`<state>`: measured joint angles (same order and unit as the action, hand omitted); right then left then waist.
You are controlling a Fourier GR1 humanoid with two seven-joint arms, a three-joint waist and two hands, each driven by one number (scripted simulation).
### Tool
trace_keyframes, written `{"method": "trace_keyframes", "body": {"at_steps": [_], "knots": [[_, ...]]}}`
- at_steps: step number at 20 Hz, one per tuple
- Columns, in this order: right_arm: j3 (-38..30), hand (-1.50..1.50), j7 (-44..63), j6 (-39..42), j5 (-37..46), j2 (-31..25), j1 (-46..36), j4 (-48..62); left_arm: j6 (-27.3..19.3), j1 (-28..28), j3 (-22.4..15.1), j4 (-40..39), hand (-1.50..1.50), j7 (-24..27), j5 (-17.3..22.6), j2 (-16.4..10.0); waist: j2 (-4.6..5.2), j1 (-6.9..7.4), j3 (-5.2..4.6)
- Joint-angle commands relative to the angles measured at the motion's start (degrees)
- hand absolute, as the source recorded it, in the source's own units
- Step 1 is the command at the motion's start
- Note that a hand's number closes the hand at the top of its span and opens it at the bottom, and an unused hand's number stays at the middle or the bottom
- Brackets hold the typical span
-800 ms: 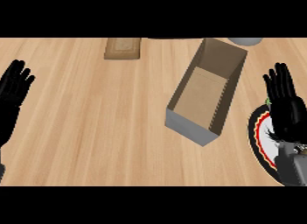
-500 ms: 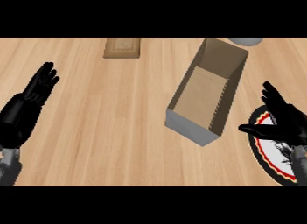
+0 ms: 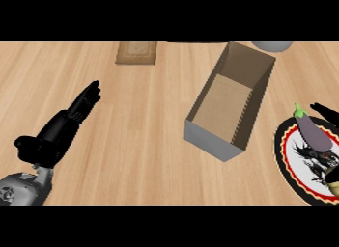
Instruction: Pick the eggplant from the plate and place it in the cardboard box
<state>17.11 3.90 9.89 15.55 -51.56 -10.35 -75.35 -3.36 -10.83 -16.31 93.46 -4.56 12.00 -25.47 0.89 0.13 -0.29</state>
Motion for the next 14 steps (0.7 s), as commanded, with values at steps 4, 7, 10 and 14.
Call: {"method": "trace_keyframes", "body": {"at_steps": [4, 7, 10, 14], "knots": [[3.52, -1.50, 2.19, 16.29, 5.64, -10.86, -10.70, -5.94, -3.15, -0.58, -5.55, -3.41, 0.00, 0.51, -5.93, 5.71, -0.83, 0.55, 0.16], [2.65, -1.50, 6.10, 27.73, 2.39, -10.10, -17.81, -3.70, -0.77, -4.73, -3.88, -8.34, 0.00, 1.05, -4.66, 6.98, -0.63, 0.47, 0.18], [4.30, -1.50, 13.78, 38.37, -1.20, -5.79, -24.47, -0.06, -0.99, -5.45, -4.19, -7.00, 0.00, 0.34, -5.30, 7.25, -0.49, 1.85, 0.13], [3.59, -1.50, 21.22, 44.21, -3.34, 0.66, -27.85, 3.05, -0.17, -1.54, -3.25, -3.86, 0.00, 0.27, -5.16, 6.25, -0.83, 1.27, 0.22]]}}
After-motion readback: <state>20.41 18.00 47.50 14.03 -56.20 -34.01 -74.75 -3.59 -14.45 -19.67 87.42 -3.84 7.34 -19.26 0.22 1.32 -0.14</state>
